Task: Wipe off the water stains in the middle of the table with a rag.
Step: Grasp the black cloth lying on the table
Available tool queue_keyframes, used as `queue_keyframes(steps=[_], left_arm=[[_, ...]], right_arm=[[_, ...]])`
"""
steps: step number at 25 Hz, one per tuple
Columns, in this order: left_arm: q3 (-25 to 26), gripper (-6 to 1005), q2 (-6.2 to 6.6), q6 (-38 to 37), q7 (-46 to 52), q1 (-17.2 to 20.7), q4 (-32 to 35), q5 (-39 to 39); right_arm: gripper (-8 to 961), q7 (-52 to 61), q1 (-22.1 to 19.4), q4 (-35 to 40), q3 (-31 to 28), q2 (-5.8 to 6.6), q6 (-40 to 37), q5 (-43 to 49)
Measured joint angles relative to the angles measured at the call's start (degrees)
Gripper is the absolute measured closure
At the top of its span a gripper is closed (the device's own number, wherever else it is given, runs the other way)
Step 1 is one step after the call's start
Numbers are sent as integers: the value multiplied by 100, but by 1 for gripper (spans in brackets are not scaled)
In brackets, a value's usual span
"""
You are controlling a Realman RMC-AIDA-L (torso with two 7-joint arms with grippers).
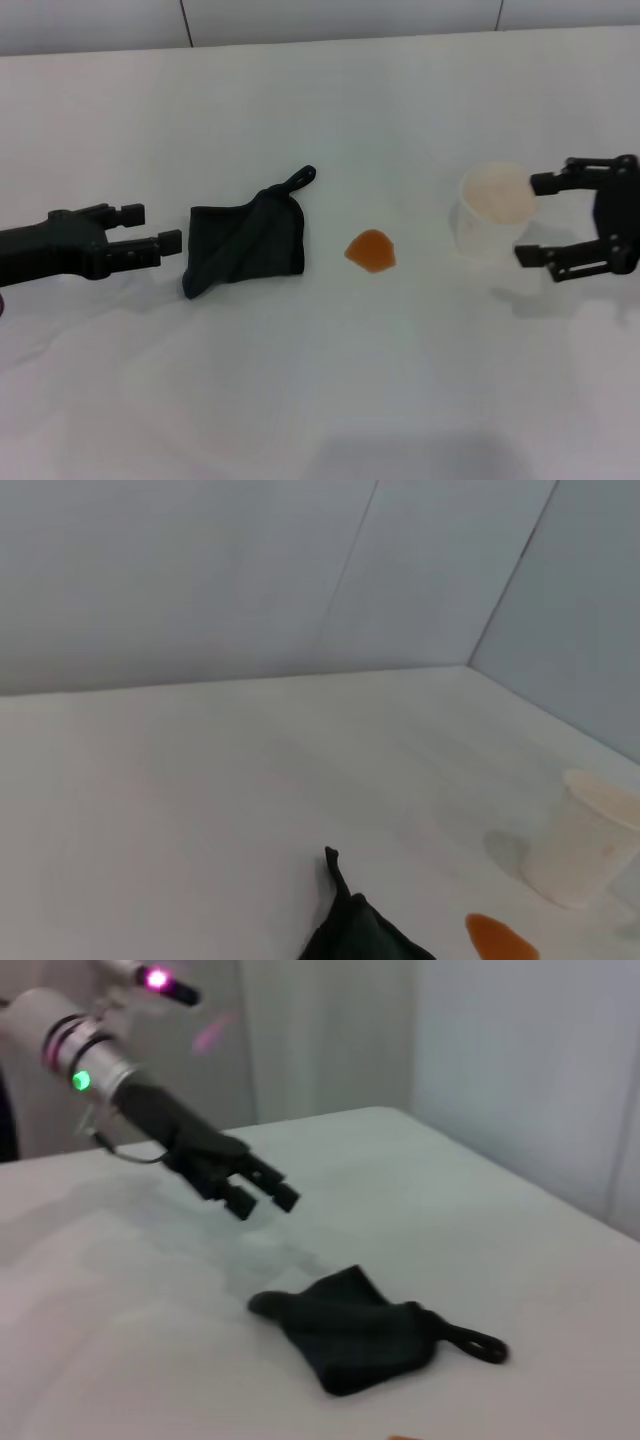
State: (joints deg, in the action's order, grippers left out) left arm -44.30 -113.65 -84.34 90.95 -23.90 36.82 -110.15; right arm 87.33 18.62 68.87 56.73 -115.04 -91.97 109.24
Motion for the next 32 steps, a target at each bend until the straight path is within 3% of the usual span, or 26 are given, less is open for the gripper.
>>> queue_keyframes(steps=[8,15,20,21,26,32], left_arm=[[1,262,99,-583,446,-11,284,-127],[10,265,204,-1397,1537,94,1646,-223],[2,267,237,-1516,2269,-102,2329,-683],[-64,267,195,-1558,2782,-463,2631,-1327],[-275,269,7,-1514,3686,-1341,2769,-2661],[-402,271,-287,-1503,4199,-2174,2736,-3664]], right_arm=[[84,-365,48,-61,314,-11,199,35],[84,-591,20,-276,319,-10,374,0],[84,-604,30,-350,328,-10,487,0],[84,-605,30,-359,332,-10,499,0],[84,-607,60,-463,337,-10,537,0],[84,-610,66,-512,547,-16,756,-92]])
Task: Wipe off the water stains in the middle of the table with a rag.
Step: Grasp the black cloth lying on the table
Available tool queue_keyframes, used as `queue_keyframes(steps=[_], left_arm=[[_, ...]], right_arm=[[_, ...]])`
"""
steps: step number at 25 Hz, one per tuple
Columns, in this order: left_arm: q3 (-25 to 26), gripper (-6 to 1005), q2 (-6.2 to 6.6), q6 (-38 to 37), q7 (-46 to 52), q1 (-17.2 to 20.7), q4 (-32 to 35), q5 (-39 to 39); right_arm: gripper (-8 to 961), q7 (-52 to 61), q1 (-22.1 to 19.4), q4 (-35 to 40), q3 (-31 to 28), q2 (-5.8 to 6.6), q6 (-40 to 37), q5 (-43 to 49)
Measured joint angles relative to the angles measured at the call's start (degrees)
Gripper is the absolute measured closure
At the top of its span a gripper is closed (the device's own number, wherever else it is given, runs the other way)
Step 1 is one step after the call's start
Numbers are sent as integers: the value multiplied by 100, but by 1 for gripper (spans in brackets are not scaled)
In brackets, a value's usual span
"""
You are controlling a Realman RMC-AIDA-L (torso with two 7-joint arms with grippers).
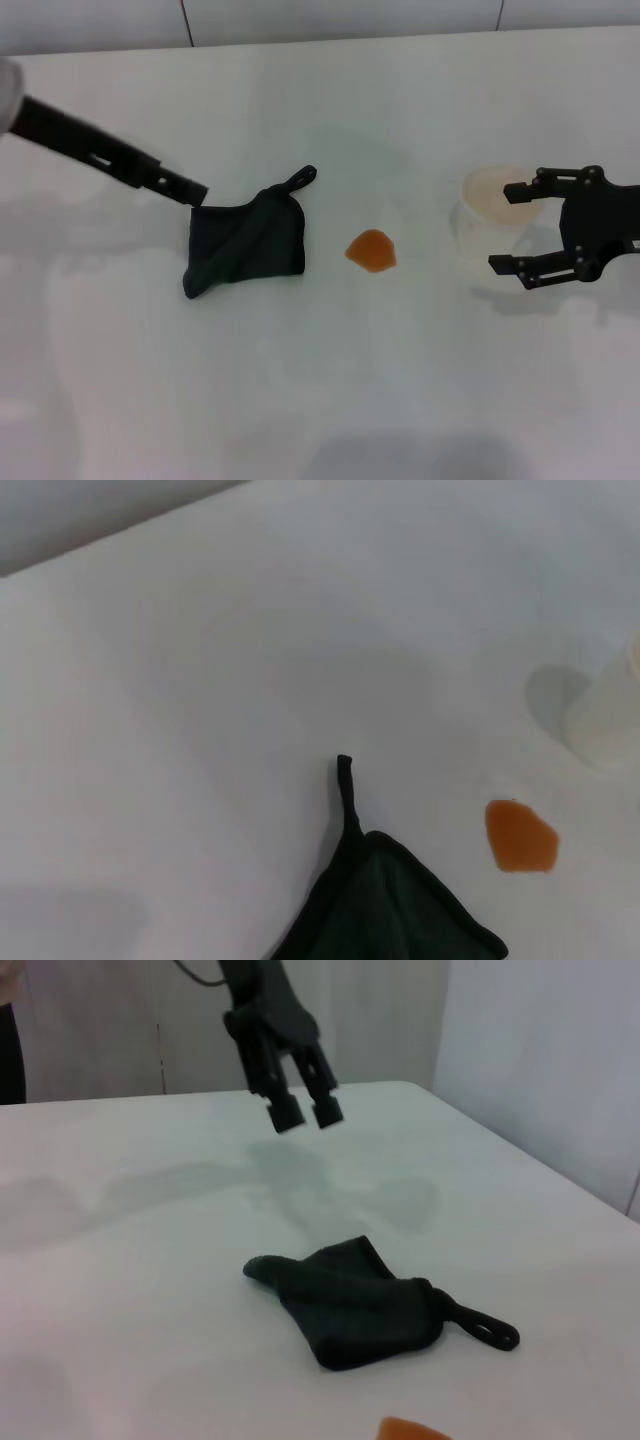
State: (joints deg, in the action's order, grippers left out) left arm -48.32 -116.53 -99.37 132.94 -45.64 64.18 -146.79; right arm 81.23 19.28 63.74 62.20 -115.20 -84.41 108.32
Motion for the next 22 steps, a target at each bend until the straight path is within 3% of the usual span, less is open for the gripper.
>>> queue_keyframes(steps=[4,12,17,22], left_arm=[[-575,273,-88,128,382,-200,-7,-272],[-1531,275,-257,699,902,-115,-163,-580],[-2071,277,-262,1313,1241,-125,-588,-654],[-2263,279,-268,1793,1362,-165,-867,-680]], right_arm=[[84,-2,-1,-3,92,-2,55,-41],[84,-3,6,-3,158,-3,81,-55],[84,-3,2,-3,161,-3,90,-65],[84,-3,-3,-2,177,-3,109,-114]])
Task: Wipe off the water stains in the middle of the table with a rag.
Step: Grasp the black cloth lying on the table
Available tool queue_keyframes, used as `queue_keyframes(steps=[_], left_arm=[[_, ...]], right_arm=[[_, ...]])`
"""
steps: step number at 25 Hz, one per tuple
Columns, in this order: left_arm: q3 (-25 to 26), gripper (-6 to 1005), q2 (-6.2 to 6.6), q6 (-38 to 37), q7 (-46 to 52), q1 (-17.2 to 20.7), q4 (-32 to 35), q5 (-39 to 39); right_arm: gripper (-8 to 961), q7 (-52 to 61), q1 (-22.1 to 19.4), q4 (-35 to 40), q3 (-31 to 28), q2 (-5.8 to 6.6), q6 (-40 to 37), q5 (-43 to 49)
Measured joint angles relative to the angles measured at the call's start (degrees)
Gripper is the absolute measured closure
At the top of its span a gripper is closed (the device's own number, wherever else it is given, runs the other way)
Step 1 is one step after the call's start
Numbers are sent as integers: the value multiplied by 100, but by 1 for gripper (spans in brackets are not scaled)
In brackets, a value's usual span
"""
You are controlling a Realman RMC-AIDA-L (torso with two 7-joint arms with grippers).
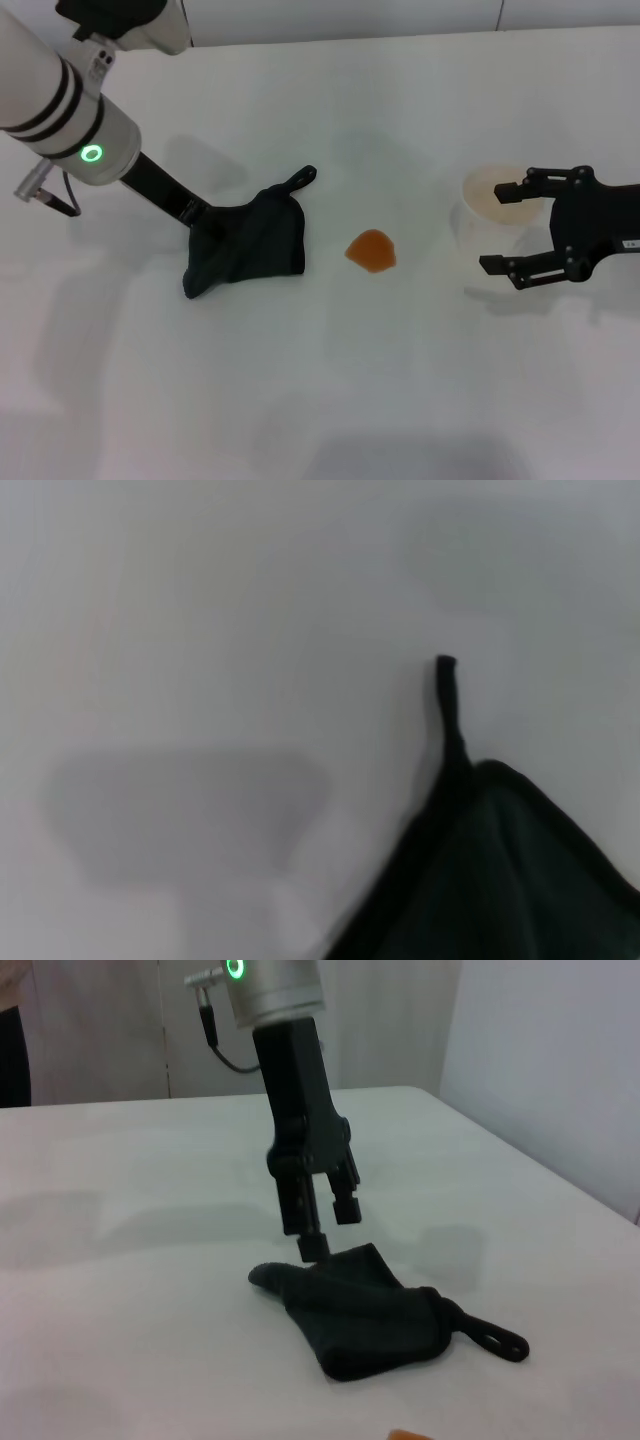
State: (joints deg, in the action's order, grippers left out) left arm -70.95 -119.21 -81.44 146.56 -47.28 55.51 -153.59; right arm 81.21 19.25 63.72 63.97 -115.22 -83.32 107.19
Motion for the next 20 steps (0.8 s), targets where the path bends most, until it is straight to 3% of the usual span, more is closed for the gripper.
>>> queue_keyframes(steps=[10,20], left_arm=[[-103,283,-26,698,-72,-59,-452,382],[-237,286,-11,747,-229,-77,-664,755]], right_arm=[[84,0,13,0,46,0,65,-15],[84,0,17,0,45,0,98,-15]])
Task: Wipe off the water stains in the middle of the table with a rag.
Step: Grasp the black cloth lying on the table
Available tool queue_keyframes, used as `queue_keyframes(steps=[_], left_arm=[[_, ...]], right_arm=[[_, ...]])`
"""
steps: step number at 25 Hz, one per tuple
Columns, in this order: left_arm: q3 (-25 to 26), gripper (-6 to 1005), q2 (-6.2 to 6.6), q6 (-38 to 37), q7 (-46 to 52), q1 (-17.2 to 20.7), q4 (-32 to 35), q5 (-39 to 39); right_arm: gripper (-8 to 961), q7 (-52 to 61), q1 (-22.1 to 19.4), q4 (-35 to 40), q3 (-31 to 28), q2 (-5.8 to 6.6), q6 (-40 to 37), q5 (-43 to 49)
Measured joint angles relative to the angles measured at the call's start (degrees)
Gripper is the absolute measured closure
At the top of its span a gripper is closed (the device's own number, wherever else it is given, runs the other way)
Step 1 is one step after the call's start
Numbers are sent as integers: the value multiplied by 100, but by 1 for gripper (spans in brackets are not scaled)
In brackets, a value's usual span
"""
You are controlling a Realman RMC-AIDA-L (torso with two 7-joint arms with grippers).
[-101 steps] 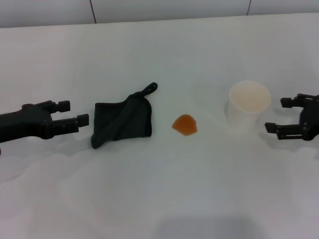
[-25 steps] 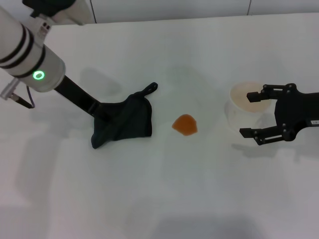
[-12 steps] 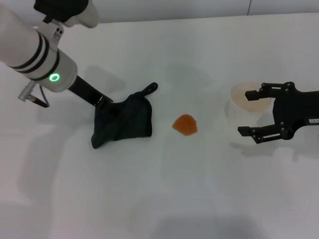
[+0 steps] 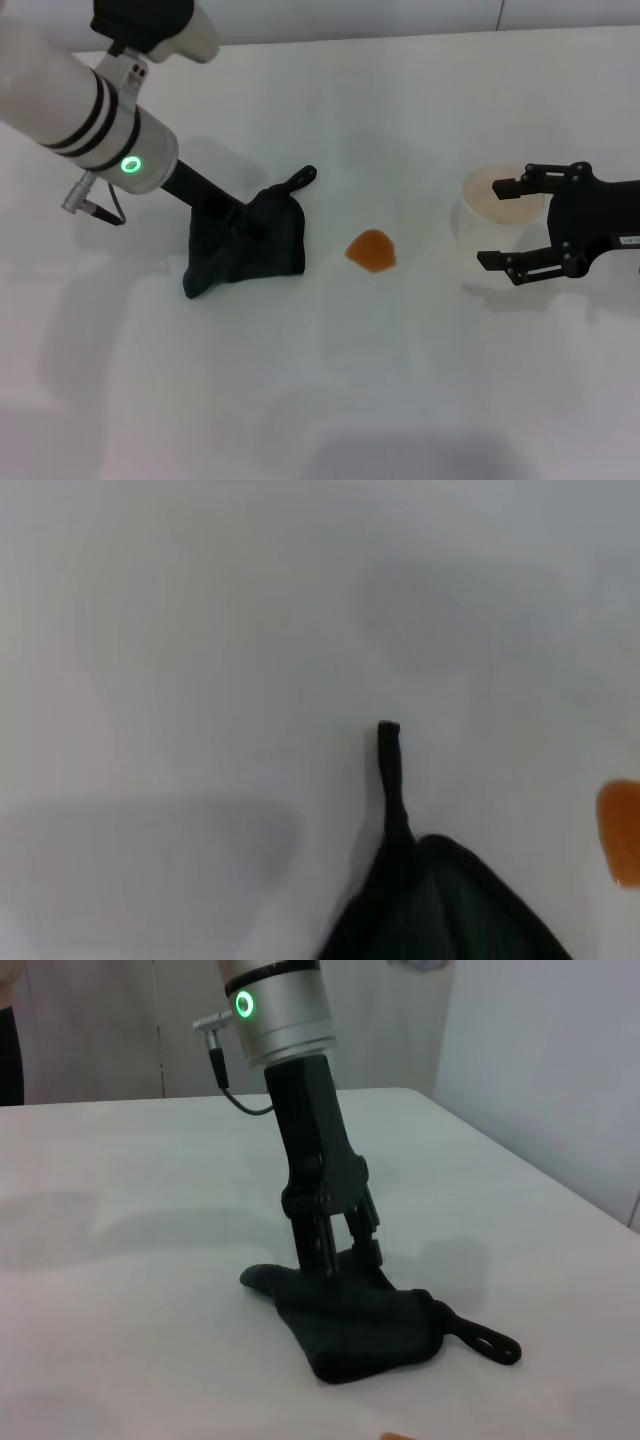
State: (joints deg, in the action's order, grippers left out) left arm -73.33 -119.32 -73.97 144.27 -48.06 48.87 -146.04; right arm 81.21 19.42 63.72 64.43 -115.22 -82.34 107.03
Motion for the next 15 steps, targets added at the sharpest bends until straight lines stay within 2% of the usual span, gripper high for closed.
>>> queue_keyframes(steps=[8,15], left_arm=[[-102,289,7,-19,68,-8,-14,-15],[-423,292,0,5,283,-23,-18,-119]], right_arm=[[84,0,0,1,-18,0,0,2],[84,0,-3,0,-35,0,-1,2]])
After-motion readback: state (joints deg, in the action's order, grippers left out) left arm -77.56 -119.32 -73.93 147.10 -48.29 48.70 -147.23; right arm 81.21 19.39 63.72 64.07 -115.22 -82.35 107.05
